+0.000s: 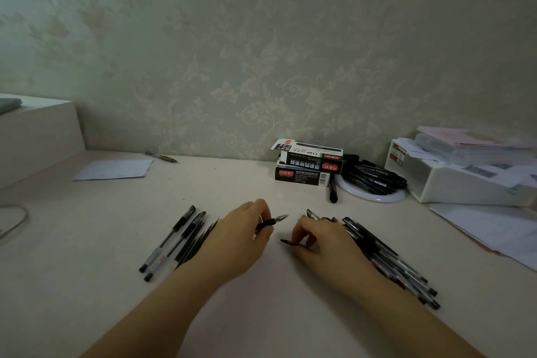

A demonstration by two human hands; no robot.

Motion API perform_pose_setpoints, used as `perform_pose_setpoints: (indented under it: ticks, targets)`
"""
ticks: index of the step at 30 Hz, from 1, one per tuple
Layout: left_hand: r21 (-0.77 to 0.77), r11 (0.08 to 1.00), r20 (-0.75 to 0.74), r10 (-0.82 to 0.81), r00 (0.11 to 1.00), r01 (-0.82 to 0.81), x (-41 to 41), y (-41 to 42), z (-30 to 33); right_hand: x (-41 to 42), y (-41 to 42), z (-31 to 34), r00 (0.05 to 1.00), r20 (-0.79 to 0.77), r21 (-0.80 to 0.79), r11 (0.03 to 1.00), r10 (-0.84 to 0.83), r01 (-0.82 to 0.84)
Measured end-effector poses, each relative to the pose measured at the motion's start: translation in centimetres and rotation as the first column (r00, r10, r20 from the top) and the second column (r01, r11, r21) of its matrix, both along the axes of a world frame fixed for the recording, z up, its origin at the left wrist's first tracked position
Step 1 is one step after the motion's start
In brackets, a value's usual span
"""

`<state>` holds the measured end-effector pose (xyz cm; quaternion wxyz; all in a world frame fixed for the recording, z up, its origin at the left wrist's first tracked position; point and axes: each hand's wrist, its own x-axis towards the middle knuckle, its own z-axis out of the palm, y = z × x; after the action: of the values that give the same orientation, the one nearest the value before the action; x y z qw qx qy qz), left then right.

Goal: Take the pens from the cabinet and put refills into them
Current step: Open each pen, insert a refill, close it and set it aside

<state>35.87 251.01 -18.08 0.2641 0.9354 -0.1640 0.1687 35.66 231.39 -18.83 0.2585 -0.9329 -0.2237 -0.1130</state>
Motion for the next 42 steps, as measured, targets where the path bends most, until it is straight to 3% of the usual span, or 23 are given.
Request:
perform_pose_setpoints:
  ticks: [3,8,13,21,28,33,38,42]
  targets:
    - [0.003,1.000,0.007,-0.015,1.000,0.015,-0.1,0.0,0.1,-0.1,-0.1,0.2,1.000,-0.015,0.073,0.997,-0.010,0.012]
    - [-0.018,0.994,0.055,-0.103,0.993,0.104,-0.2,-0.2,0.4,0.0,0.1,1.0,0.996,-0.071,0.393,0.916,-0.059,0.083]
    - [-0.051,0.982,0.087,-0.176,0.980,0.181,-0.3,-0.6,0.5,-0.1,0.2,0.9,0.983,-0.182,0.463,0.885,0.030,0.059]
    - [-0.088,0.977,0.039,-0.193,0.980,0.196,0.0,-0.4,0.7,0.0,-0.1,1.5,0.970,-0.190,0.607,0.794,0.151,-0.005]
    - [-0.066,0.979,0.047,-0.190,0.981,0.193,-0.3,-0.8,0.6,-0.1,0.2,1.3,0.977,-0.208,0.540,0.839,0.053,0.070]
    - [-0.077,0.981,0.047,-0.174,0.984,0.177,-0.4,-0.7,0.6,-0.1,0.0,1.4,0.971,-0.201,0.592,0.805,0.127,0.017]
    - [-0.085,0.979,0.055,-0.179,0.982,0.183,-0.5,-0.9,0.7,-0.1,0.1,1.3,0.973,-0.224,0.559,0.826,0.056,0.081]
    - [-0.095,0.979,0.060,-0.176,0.983,0.181,-0.6,-0.8,0.8,0.1,-0.1,1.4,0.970,-0.220,0.584,0.810,0.104,0.046]
